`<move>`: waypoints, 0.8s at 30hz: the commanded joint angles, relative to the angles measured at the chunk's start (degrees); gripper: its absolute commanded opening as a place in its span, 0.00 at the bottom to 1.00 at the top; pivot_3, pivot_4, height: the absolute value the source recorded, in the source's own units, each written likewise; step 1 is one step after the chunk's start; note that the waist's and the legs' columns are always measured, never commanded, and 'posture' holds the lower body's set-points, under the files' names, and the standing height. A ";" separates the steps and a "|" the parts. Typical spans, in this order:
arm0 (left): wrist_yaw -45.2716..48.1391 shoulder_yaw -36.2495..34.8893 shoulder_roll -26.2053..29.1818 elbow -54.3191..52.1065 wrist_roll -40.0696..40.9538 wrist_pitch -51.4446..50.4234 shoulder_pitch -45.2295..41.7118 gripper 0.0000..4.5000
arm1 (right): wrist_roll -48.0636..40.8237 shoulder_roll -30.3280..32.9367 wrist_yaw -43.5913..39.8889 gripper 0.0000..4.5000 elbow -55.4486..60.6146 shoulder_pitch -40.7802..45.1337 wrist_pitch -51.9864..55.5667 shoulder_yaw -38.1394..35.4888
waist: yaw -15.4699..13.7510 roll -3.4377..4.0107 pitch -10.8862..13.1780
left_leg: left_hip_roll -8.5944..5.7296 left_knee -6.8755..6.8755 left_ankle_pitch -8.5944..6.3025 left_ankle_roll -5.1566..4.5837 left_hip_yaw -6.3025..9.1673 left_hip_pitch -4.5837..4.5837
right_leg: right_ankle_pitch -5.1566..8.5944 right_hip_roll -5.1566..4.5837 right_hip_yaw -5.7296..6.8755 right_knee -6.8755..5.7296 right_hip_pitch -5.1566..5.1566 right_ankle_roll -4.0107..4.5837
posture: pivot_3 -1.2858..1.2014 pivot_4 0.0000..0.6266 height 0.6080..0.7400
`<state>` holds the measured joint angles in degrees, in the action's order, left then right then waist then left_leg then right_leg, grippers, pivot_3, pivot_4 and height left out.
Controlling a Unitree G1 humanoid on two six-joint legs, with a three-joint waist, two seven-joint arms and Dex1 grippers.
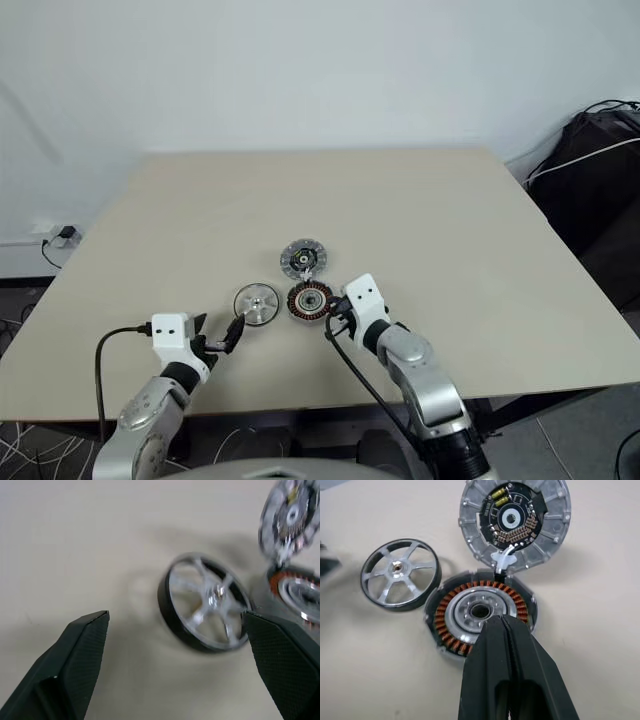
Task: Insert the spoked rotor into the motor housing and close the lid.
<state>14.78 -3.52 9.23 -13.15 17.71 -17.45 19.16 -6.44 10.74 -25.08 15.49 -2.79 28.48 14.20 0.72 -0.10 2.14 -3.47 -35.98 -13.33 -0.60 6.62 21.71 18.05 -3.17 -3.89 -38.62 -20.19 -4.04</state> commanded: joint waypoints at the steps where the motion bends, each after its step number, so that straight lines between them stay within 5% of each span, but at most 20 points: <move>1: 2.31 -1.61 0.54 0.29 3.26 -2.09 -2.09 1.00 | -1.45 0.44 -0.67 0.01 3.93 -1.01 -2.43 -0.49 | -0.02 -0.12 0.07 | 0.01 0.00 -0.02 0.03 0.01 0.00 | 0.01 -0.01 0.01 0.00 0.01 0.01 | 0.52 0.00 1.00; 24: 1.36 -7.23 -4.39 8.92 11.81 -13.66 -13.97 1.00 | -1.60 0.11 2.09 0.01 4.47 -2.37 -3.15 -1.72 | -0.10 -0.28 0.07 | 0.00 -0.01 0.01 0.05 0.01 0.00 | -0.13 0.00 0.00 0.00 0.01 0.17 | 0.52 0.00 1.00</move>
<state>15.98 -10.72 4.91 -4.01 28.33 -30.69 6.13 -7.38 11.08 -23.35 17.50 -6.01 26.55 13.01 0.63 -0.37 2.21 -3.48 -35.99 -13.32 -0.55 6.63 21.71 17.92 -3.17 -3.89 -38.62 -20.19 -3.87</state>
